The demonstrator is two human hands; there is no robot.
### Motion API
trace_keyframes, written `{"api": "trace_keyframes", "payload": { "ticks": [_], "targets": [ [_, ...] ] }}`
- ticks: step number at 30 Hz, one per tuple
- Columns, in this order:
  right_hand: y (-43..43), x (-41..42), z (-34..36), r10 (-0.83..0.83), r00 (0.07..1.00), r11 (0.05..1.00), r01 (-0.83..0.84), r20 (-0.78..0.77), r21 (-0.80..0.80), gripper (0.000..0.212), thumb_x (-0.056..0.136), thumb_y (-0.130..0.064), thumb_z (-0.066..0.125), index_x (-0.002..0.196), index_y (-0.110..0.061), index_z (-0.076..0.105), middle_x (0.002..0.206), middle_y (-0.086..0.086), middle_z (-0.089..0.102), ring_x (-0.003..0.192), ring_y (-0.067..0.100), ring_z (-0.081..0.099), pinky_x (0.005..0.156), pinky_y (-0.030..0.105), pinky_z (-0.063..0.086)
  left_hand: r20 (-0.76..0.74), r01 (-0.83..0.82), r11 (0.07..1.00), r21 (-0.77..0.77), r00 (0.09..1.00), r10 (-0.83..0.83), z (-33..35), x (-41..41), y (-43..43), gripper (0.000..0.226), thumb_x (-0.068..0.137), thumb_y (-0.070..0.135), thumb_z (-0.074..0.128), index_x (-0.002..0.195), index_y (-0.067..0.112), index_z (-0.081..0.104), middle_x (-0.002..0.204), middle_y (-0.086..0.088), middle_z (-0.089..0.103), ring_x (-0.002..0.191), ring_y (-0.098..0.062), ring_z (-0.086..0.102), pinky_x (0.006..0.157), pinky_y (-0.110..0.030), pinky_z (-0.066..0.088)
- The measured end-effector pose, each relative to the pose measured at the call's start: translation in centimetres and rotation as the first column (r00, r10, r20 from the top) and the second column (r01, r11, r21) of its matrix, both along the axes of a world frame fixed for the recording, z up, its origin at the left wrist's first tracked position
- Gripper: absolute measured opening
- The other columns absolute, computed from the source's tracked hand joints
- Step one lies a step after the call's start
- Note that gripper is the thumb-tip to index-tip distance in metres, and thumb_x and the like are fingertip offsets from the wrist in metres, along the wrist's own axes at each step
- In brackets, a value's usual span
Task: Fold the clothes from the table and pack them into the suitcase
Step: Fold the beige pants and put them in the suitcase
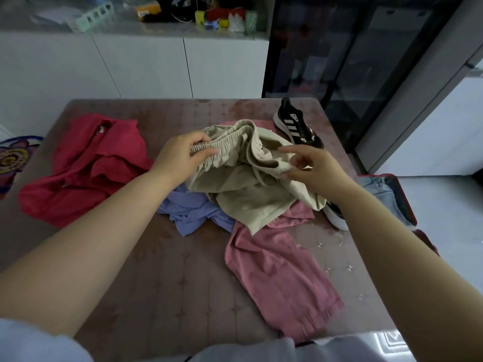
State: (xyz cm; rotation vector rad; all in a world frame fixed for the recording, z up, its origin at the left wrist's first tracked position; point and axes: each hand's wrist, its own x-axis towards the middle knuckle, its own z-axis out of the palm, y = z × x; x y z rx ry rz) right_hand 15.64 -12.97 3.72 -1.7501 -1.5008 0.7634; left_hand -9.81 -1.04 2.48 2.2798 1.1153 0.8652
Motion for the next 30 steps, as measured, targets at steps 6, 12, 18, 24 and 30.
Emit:
{"api": "trace_keyframes", "payload": {
  "ticks": [6, 12, 18, 24, 30],
  "targets": [
    [-4.3, -1.0, 0.5, 0.023, 0.997, 0.992, -0.014, -0.073, 0.125, 0.019, 0.070, -0.025, 0.081, 0.087, -0.020, 0.073, 0.074, -0.001, 0.062, 0.063, 0.000, 0.049, 0.060, 0.009, 0.037, -0.020, -0.015, 0.997, 0.078, 1.000, 0.016, 2.7, 0.4, -6.3, 0.020, 0.083, 0.030, 0.068, 0.093, 0.013, 0.067, 0.088, 0.006, 0.062, 0.083, -0.013, 0.055, 0.069, -0.025, 0.034],
    [-11.5, 0.7, 3.1, -0.060, 0.990, 0.922, 0.105, -0.131, 0.373, 0.015, 0.087, -0.020, 0.066, 0.075, -0.022, 0.060, 0.066, -0.010, 0.055, 0.056, -0.004, 0.047, 0.054, 0.014, 0.040, 0.073, -0.165, 0.981, 0.100, 0.985, 0.158, 5.6, 2.9, -14.3, 0.020, 0.079, 0.032, 0.073, 0.086, 0.014, 0.068, 0.079, 0.007, 0.064, 0.079, -0.017, 0.060, 0.073, -0.034, 0.046],
    [-17.8, 1.8, 4.9, -0.031, 0.973, 0.893, 0.130, -0.229, 0.432, 0.018, 0.094, -0.020, 0.055, 0.090, -0.002, 0.054, 0.072, -0.007, 0.051, 0.065, 0.003, 0.045, 0.060, 0.020, 0.040, 0.153, -0.158, 0.986, 0.047, 0.977, 0.150, 8.5, 8.9, -22.9, 0.018, 0.078, 0.030, 0.075, 0.075, 0.016, 0.064, 0.068, 0.003, 0.062, 0.066, -0.011, 0.054, 0.064, -0.030, 0.043],
    [-21.5, 0.7, 7.6, 0.050, 0.971, 0.901, 0.057, -0.233, 0.431, 0.004, 0.091, -0.029, 0.055, 0.089, -0.025, 0.056, 0.098, 0.011, 0.061, 0.092, 0.025, 0.058, 0.079, 0.037, 0.049, 0.141, -0.111, 0.994, -0.017, 0.984, 0.112, 11.3, 8.7, -28.3, 0.017, 0.078, 0.028, 0.075, 0.079, 0.013, 0.067, 0.071, 0.006, 0.066, 0.066, -0.003, 0.060, 0.065, -0.021, 0.045],
    [-24.5, -4.6, 6.1, 0.042, 0.966, 0.943, 0.046, -0.253, 0.331, 0.021, 0.095, -0.022, 0.053, 0.100, -0.001, 0.050, 0.078, -0.001, 0.055, 0.072, 0.012, 0.051, 0.065, 0.029, 0.045, 0.215, -0.107, 0.965, -0.240, 0.963, 0.161, 9.7, 6.3, -31.9, 0.008, 0.081, 0.015, 0.072, 0.079, 0.008, 0.068, 0.071, 0.004, 0.068, 0.063, 0.003, 0.060, 0.068, -0.015, 0.048]
  ]
}}
